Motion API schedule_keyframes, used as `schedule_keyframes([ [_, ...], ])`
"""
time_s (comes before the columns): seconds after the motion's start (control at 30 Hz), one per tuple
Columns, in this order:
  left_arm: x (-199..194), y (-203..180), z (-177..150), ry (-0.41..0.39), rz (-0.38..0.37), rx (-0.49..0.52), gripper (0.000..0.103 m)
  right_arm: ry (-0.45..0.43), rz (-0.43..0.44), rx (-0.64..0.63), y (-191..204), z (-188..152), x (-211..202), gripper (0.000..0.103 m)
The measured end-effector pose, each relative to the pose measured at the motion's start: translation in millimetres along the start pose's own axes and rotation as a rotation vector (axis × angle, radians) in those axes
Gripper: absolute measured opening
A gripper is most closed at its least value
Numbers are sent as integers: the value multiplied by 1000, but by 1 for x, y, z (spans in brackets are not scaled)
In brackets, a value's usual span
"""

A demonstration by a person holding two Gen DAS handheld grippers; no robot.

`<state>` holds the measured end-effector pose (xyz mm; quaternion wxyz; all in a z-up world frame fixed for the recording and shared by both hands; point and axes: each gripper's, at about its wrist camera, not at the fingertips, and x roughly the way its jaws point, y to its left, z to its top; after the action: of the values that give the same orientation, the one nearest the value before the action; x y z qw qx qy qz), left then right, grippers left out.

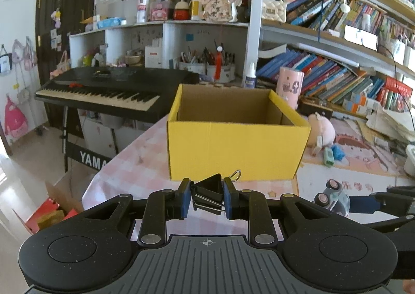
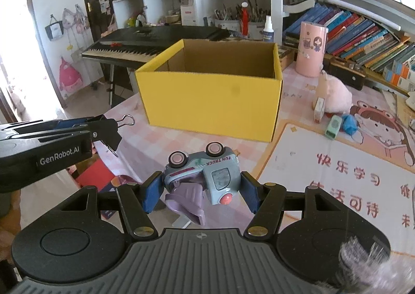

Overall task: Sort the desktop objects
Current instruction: 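Carry the binder clips with the left tool while the right carries the truck toward the box, then lower the truck into the box with the right gripper while the left lowers the clips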

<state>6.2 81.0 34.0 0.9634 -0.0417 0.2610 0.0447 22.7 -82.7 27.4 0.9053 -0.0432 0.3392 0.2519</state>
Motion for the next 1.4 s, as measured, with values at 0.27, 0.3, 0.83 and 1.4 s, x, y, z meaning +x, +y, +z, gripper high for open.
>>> schedule_keyframes([
  [0.27,19,-5,27,-58,-2,-19,24,-90,-25,-33,-12,34,3,61],
  [0.3,21,-6,31,-69,1,-17,24,-103,-25,-37,-14,40,4,61],
  [0.83,86,-19,85,-129,82,-26,24,-190,55,-140,-55,133,59,61],
  [1.4,153,-23,80,57,131,-11,24,-90,109,-223,-82,159,125,61],
])
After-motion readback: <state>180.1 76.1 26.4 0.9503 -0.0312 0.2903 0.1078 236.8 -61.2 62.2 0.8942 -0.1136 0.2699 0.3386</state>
